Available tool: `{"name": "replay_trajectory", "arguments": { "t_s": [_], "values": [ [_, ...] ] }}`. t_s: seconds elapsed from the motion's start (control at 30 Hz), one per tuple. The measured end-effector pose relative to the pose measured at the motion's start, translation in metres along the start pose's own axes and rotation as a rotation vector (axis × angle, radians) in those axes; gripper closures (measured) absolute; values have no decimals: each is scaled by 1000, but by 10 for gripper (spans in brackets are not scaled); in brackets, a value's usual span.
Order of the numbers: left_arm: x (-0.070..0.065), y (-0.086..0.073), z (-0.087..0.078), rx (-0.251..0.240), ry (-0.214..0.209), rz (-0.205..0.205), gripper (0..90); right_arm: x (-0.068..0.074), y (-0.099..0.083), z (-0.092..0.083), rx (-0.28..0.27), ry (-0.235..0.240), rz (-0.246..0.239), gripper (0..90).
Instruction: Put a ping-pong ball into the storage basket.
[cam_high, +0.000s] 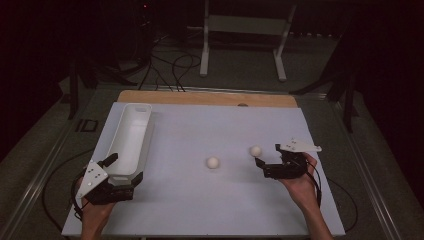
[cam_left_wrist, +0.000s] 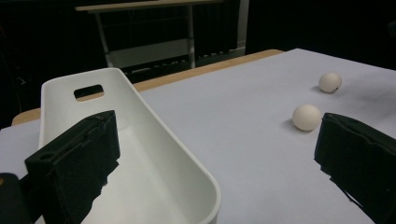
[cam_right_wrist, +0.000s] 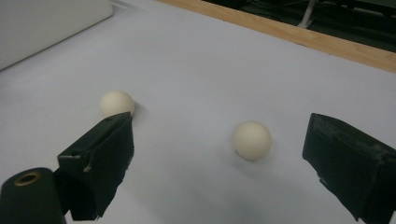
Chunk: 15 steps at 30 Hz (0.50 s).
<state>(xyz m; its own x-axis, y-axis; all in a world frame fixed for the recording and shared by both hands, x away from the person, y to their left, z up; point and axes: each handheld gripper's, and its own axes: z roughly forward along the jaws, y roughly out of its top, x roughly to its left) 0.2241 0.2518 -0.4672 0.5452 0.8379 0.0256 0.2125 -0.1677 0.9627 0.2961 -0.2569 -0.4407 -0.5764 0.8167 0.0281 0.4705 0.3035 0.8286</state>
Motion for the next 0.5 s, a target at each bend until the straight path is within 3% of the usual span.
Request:
{"name": "replay_trajectory", "arguments": {
  "t_s": [0.5],
  "values": [
    [1, -2, 0, -12, 3, -6, 7, -6, 7, 13, 72, 7, 9, 85]
  ]
}}
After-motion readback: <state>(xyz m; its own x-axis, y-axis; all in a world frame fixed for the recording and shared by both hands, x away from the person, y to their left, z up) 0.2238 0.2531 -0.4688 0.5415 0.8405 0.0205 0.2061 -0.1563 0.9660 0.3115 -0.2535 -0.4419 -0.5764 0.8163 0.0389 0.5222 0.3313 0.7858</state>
